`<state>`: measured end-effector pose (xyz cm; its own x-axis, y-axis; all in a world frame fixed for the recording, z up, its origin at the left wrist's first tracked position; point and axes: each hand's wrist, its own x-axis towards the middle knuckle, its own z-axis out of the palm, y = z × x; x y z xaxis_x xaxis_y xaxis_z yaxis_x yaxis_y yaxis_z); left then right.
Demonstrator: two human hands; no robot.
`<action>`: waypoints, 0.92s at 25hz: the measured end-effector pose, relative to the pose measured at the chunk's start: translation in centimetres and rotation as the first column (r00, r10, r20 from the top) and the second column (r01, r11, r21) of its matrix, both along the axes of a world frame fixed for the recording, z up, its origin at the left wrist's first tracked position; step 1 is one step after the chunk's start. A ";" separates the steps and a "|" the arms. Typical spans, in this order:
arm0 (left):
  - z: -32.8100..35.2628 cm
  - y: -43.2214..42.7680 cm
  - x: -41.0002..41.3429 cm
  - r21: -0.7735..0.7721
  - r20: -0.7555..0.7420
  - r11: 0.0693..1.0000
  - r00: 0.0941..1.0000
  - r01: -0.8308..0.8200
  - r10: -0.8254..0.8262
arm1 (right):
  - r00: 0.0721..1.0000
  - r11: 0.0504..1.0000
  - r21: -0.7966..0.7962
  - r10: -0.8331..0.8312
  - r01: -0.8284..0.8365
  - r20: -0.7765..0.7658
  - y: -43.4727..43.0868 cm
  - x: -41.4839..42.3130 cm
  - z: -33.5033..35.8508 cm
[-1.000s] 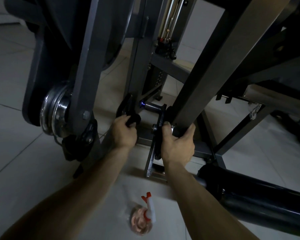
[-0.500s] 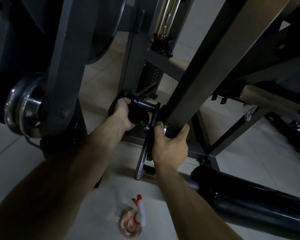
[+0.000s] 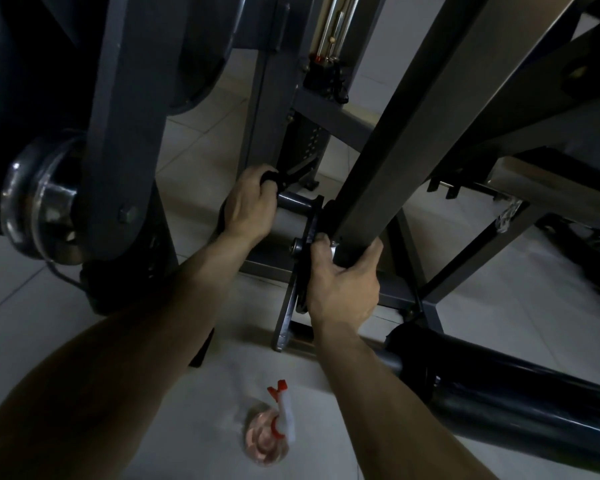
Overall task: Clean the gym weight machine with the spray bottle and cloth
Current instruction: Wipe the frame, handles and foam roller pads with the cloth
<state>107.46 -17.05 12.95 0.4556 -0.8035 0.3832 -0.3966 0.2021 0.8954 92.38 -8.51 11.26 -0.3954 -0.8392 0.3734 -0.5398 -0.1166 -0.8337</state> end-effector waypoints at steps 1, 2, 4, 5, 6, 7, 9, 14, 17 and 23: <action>-0.4 0.7 -0.1 -0.038 0.073 0.999 0.997 -0.006 0.009 | 1.000 1.000 0.003 0.003 -0.003 0.008 0.0 0.0 0.0; -1.1 1.5 -0.3 -0.079 0.116 0.997 0.993 -0.017 0.026 | 1.000 1.000 0.008 0.007 -0.007 0.015 0.0 0.0 0.1; -2.1 3.3 -0.8 -0.102 0.024 0.992 0.997 -0.076 0.078 | 1.000 1.000 0.022 0.012 -0.013 0.018 0.2 0.1 0.4; -2.0 3.9 -0.9 -0.085 -0.107 0.988 0.987 -0.129 0.120 | 1.000 1.000 0.024 0.014 -0.015 0.021 0.3 0.2 0.5; -1.6 3.8 -0.7 -0.033 -0.249 0.982 0.953 -0.185 0.171 | 1.000 1.000 0.022 0.016 -0.016 0.024 0.3 0.2 0.6; -1.0 3.1 -0.5 0.042 -0.372 0.978 0.905 -0.203 0.204 | 1.000 1.000 0.021 0.016 -0.016 0.022 0.4 0.2 0.7; 0.6 1.2 -0.1 0.146 -0.547 0.984 0.821 -0.101 0.165 | 1.000 0.999 0.031 0.008 -0.008 0.015 0.5 0.2 0.8; 0.6 4.9 -2.2 0.157 -0.523 0.988 0.849 0.018 0.067 | 0.999 0.999 0.040 -0.027 0.026 0.019 0.5 0.4 1.1; -0.7 8.9 -3.5 0.197 -0.511 0.969 0.859 0.152 -0.031 | 1.000 0.999 0.049 -0.024 0.023 0.003 0.4 0.3 0.9; -5.5 13.9 -3.2 0.478 -0.813 0.823 0.509 0.308 0.282 | 0.985 0.985 0.073 0.149 -0.156 0.092 3.8 -1.6 1.7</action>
<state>104.29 -3.11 7.44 0.2927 -0.7214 -0.6277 0.5802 -0.3878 0.7162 90.82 -4.73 12.95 -0.2880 -0.9178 0.2732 -0.4471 -0.1234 -0.8859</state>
